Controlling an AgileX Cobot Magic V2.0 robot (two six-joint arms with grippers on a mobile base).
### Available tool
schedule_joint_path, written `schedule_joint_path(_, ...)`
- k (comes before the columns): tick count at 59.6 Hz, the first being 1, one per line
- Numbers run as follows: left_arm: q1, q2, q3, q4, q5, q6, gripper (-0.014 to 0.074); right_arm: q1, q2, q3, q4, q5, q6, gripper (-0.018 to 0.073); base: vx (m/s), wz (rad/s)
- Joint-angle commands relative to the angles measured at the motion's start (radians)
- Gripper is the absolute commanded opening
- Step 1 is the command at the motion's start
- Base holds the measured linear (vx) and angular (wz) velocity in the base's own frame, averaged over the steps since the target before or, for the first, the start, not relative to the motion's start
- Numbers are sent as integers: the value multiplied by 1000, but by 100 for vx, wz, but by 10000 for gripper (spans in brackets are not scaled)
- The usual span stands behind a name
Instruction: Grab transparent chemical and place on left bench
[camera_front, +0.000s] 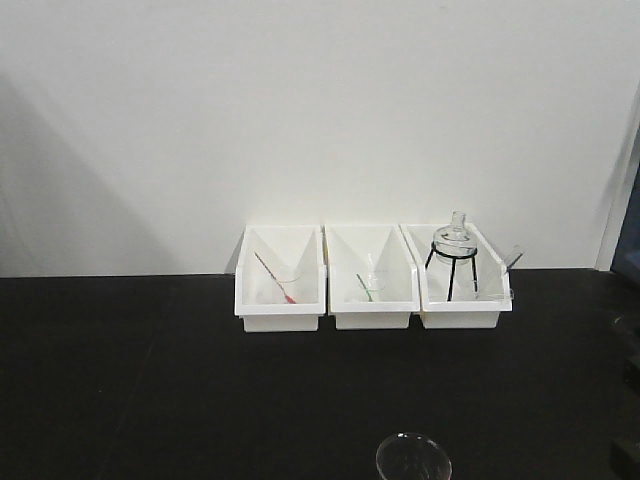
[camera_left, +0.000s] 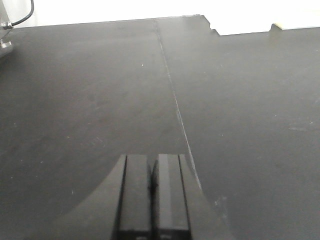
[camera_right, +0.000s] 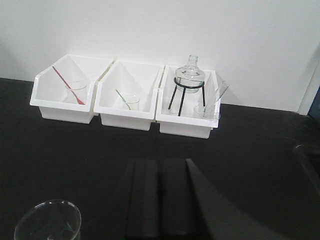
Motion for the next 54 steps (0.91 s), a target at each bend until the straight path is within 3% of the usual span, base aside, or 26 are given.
schedule_joint_path(1,-2,-19,16,-1,-78,-8,-3,0,-9,-32,-9,-59,-3,-8,0,0)
schedule_joint_path(40,-2,-19,16,-1,-78,-8,-3,0,0,-27,27,-61,40,-8,0,0)
schedule_joint_path(46,-2,-19,16,-1,-78,-8,-3,0,-18,-27,115,-24,-78,-8,0,0)
schedule_joint_path(54,-2,-19,16,-1,-78,-8,-3,-1,-84,-3,333,41,-351,-8,0,0)
